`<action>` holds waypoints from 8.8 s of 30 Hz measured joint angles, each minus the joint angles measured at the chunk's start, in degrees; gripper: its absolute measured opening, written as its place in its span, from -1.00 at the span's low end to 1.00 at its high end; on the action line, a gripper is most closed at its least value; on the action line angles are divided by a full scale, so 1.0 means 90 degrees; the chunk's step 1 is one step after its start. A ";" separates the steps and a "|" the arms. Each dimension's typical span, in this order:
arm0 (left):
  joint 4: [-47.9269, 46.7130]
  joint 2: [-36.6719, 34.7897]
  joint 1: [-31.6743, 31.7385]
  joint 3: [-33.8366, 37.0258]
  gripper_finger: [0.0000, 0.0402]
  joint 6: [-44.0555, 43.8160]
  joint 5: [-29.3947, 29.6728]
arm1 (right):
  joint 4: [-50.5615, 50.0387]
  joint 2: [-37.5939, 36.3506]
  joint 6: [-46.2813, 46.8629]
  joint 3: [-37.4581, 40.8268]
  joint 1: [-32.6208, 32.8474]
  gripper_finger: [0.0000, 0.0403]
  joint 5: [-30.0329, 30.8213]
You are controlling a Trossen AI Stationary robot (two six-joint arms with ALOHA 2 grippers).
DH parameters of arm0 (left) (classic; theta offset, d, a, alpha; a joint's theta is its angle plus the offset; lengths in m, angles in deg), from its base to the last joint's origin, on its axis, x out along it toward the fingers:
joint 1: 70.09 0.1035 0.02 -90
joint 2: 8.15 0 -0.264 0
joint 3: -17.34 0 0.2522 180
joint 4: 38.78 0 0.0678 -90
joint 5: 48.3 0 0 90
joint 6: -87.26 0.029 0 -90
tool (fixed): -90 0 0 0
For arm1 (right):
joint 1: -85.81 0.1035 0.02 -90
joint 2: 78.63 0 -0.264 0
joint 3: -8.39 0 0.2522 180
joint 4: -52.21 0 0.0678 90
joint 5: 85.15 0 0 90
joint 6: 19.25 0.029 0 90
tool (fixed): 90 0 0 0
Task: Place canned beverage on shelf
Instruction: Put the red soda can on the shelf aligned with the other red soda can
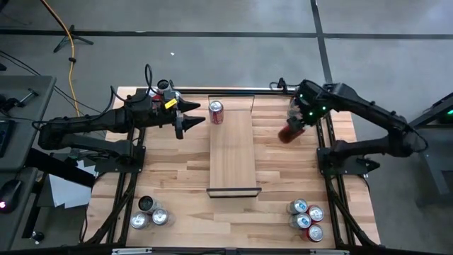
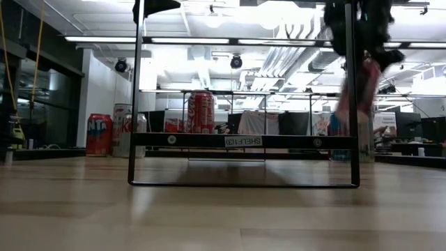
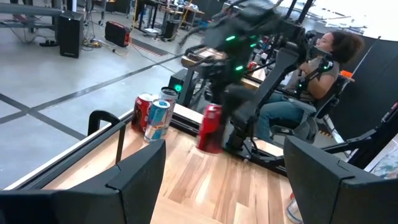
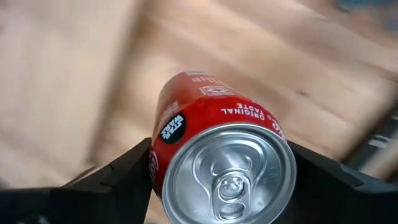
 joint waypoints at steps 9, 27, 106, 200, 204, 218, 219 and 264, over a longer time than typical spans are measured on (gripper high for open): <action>0.0002 0.0000 0.0095 0.0000 0.35 -0.0001 0.0034 | -0.0020 0.2163 -0.0159 -0.2878 0.2408 0.42 0.0763; 0.0093 -0.0548 0.0093 -0.0190 0.35 -0.0041 0.0195 | -0.0429 0.5809 -0.2822 -0.5020 0.2898 0.42 0.1744; -0.0393 -0.1447 0.0091 -0.0350 0.35 0.0225 0.0826 | 0.0141 0.5707 0.3845 -0.4976 0.3060 0.86 0.2145; -0.0583 -0.1447 0.0093 -0.0355 0.35 0.0169 0.1205 | 0.0326 0.5670 0.3512 -0.4979 0.2186 0.50 0.2809; -0.0583 -0.1447 0.0093 -0.0355 0.35 0.0169 0.1207 | 0.0214 0.5670 0.3507 -0.4979 0.2186 0.63 0.2852; -0.0580 -0.1447 0.0093 -0.0355 0.35 0.0169 0.1207 | -0.0226 0.5647 0.2852 -0.4981 0.2105 0.90 0.2546; -0.0580 -0.1447 0.0092 -0.0355 0.35 0.0169 0.1207 | -0.0284 0.5639 0.2754 -0.4981 0.2084 0.90 0.2532; -0.0670 -0.1447 0.0088 -0.0355 0.35 -0.0286 0.1302 | 0.0598 0.4526 -0.5617 -0.4984 0.0970 0.90 -0.0941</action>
